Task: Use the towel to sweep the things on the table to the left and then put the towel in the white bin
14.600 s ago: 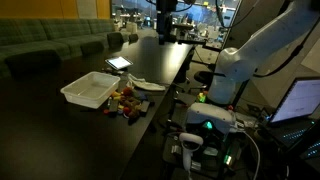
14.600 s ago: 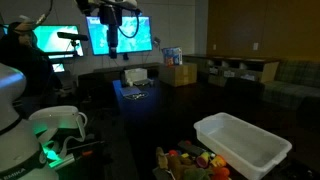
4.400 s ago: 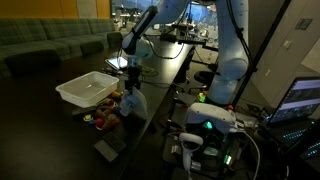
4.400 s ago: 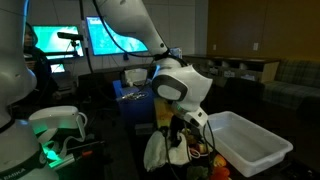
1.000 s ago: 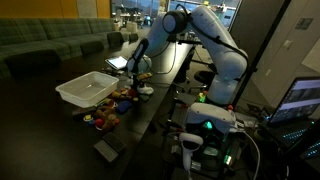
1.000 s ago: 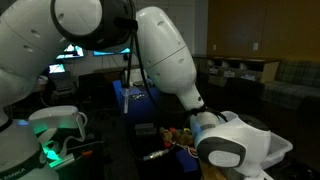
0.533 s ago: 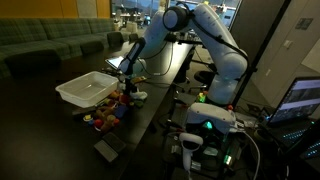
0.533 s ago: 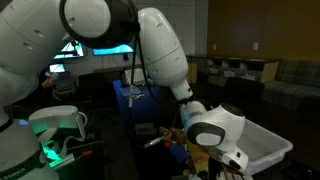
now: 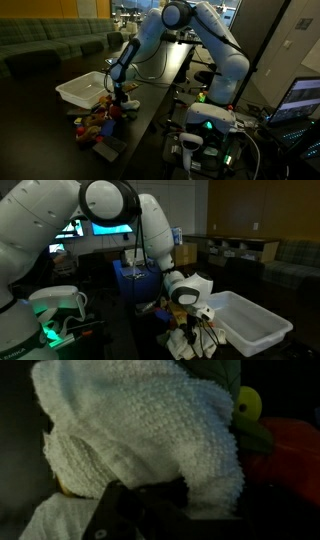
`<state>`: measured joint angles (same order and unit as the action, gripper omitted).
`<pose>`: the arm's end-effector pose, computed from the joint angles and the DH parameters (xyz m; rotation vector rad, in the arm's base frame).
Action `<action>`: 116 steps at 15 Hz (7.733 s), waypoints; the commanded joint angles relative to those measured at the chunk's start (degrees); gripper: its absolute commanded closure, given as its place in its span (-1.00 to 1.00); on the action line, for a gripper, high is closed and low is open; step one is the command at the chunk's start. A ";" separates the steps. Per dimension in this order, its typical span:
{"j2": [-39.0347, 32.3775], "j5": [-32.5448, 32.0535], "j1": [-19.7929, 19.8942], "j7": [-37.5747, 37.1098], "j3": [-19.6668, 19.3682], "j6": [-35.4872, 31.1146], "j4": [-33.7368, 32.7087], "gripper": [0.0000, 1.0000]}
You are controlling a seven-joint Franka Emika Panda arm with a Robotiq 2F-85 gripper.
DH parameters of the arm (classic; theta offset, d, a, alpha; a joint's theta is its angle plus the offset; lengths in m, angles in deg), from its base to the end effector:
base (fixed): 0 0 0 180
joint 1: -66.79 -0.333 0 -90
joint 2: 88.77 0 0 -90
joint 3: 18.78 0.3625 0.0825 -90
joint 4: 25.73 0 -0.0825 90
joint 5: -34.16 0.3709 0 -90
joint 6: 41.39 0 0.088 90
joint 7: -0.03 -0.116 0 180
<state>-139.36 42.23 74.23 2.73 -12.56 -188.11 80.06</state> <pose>0.6247 -0.0169 0.0661 -2.9658 0.1947 0.2420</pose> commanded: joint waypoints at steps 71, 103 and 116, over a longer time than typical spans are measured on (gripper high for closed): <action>-7.02 -1.31 -7.40 -5.41 -4.39 -5.41 -13.00 0.92; 14.09 3.58 0.05 18.28 14.67 6.17 4.20 0.92; 19.68 2.91 4.70 16.50 -3.65 8.99 6.34 0.92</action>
<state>-116.68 46.81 81.76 23.25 -13.59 -176.03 88.74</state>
